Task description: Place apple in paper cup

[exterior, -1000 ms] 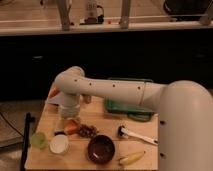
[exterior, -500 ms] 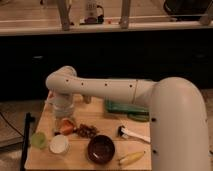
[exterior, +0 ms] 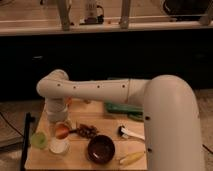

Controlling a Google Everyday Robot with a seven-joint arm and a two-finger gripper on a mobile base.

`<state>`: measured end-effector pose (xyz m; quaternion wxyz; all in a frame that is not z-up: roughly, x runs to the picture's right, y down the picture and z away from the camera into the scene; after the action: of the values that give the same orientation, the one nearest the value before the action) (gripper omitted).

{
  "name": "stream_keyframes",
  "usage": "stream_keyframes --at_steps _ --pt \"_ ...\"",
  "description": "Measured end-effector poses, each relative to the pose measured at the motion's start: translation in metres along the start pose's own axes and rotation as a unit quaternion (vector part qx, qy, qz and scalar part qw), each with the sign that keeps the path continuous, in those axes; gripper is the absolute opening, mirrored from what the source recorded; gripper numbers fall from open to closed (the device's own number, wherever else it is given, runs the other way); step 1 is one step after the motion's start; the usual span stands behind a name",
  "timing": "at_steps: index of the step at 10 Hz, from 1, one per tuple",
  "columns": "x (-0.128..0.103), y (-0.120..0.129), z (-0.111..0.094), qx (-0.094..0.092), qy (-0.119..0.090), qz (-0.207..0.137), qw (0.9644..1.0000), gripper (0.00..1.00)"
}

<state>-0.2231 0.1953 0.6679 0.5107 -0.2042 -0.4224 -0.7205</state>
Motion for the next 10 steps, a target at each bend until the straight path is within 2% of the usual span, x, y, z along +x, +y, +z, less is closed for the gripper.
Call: stream_keyframes --at_steps 5,8,10 --pt "-0.004 -0.013 0.001 0.005 0.003 -0.019 0.9998 0.02" --pt "-0.003 -0.015 0.0 0.009 0.0 -0.026 0.9996 0.29" --pt "-0.003 -0.014 0.0 0.008 -0.002 -0.026 0.9996 0.51"
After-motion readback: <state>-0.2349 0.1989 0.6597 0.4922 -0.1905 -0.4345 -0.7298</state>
